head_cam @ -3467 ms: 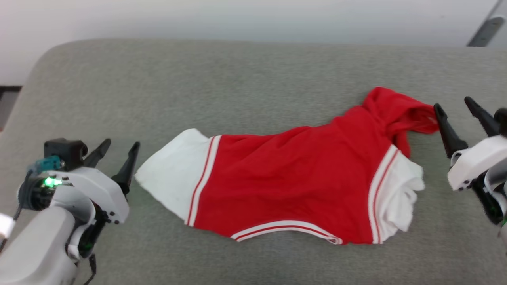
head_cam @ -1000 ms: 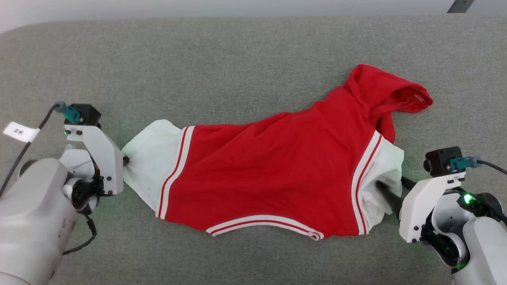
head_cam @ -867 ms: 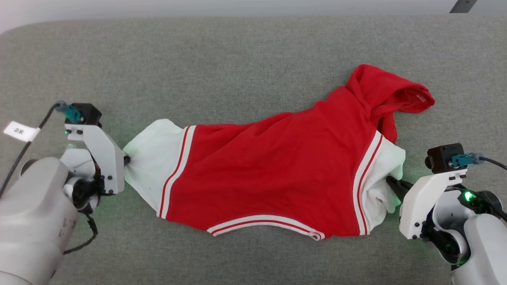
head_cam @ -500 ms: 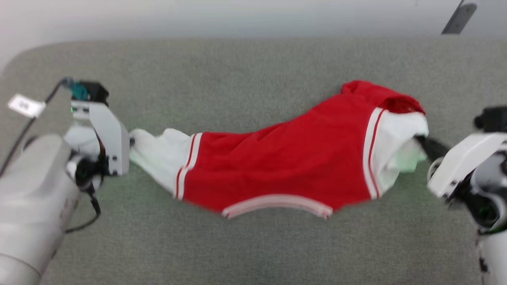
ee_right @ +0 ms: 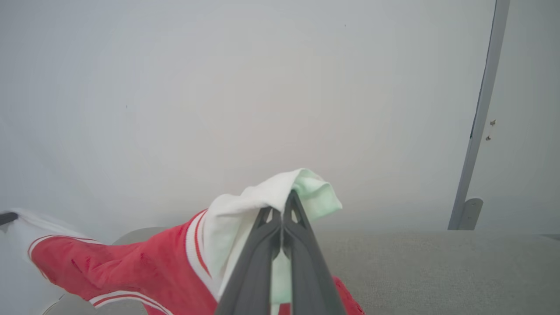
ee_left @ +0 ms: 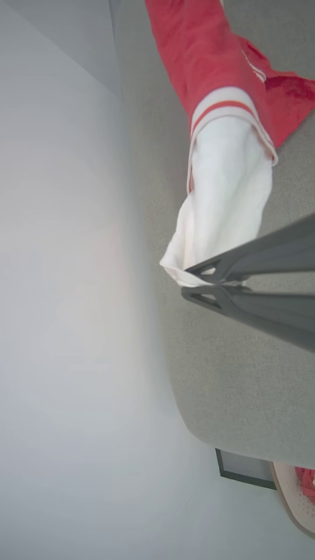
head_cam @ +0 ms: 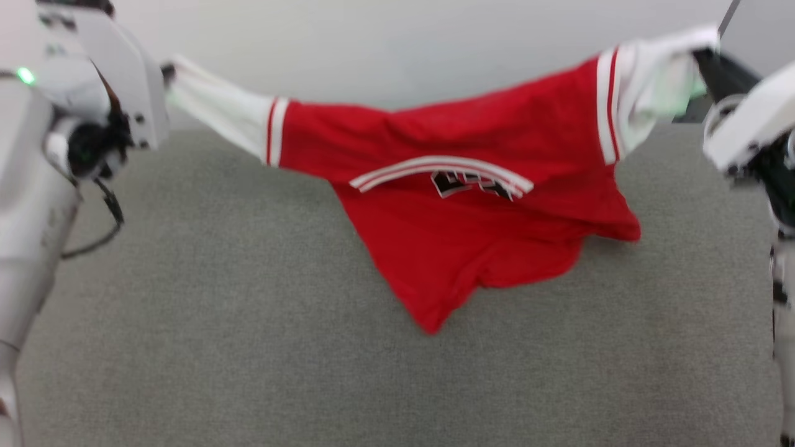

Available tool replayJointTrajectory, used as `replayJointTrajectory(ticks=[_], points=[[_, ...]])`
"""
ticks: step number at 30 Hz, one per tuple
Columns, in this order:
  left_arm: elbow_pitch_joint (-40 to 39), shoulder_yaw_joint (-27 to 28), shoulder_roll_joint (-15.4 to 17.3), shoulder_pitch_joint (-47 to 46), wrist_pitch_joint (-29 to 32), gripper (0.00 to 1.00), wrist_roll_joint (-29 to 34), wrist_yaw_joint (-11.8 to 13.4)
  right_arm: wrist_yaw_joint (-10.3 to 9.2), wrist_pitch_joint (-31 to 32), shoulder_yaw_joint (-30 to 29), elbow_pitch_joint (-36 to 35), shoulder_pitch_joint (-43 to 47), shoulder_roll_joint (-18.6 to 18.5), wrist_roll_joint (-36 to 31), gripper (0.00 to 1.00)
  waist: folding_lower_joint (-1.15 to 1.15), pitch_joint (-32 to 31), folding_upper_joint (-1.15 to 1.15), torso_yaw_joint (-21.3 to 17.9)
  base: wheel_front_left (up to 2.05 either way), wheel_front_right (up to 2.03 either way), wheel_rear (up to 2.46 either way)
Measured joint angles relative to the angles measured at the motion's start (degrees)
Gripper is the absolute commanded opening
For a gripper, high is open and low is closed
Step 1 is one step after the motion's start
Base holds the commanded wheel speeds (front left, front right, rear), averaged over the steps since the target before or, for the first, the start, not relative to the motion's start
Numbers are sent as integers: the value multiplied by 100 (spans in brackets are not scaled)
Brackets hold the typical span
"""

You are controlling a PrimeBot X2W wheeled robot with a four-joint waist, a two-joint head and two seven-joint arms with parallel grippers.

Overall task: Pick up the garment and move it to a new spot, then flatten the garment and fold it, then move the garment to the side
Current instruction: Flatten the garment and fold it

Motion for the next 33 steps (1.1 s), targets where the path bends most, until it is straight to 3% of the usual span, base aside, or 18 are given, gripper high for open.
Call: replayJointTrajectory(ticks=[18, 27, 33], points=[[220, 104, 109, -1393, -772, 0, 513, 246, 0, -1302, 372, 1501, -2033, -21, -155, 0, 0, 65, 0, -44, 0, 0, 0], [414, 92, -191, -1868, -1555, 0, 746, 304, 0, -2342, 445, 2331, -2808, -260, -506, 0, 0, 676, 0, -17, 0, 0, 0], [668, 242, -498, -2621, -2375, 0, 891, 553, 1, -3406, 565, 2886, -3588, -368, -955, 0, 0, 1325, 0, 7, 0, 0, 0]])
